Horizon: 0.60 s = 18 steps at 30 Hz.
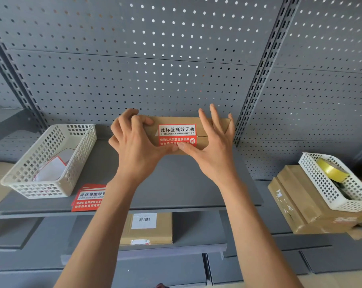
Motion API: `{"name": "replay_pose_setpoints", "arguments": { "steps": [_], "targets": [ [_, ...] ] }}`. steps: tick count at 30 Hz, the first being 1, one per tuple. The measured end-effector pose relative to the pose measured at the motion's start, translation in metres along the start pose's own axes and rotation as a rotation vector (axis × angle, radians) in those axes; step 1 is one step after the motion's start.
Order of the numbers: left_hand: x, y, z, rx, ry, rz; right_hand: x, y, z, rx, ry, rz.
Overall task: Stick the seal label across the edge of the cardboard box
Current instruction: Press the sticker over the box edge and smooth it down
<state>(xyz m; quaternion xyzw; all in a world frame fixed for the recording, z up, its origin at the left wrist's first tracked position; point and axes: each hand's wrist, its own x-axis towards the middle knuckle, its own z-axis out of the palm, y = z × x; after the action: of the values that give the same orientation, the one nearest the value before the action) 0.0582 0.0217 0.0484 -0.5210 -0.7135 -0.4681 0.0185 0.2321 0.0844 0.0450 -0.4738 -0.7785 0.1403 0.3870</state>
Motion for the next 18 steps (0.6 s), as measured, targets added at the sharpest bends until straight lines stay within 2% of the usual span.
{"name": "replay_pose_setpoints", "arguments": {
  "steps": [18],
  "targets": [
    [0.006,-0.013,-0.016,-0.13,-0.086,0.033,0.004,0.008,-0.007,0.158,-0.008,-0.008]
  ]
}}
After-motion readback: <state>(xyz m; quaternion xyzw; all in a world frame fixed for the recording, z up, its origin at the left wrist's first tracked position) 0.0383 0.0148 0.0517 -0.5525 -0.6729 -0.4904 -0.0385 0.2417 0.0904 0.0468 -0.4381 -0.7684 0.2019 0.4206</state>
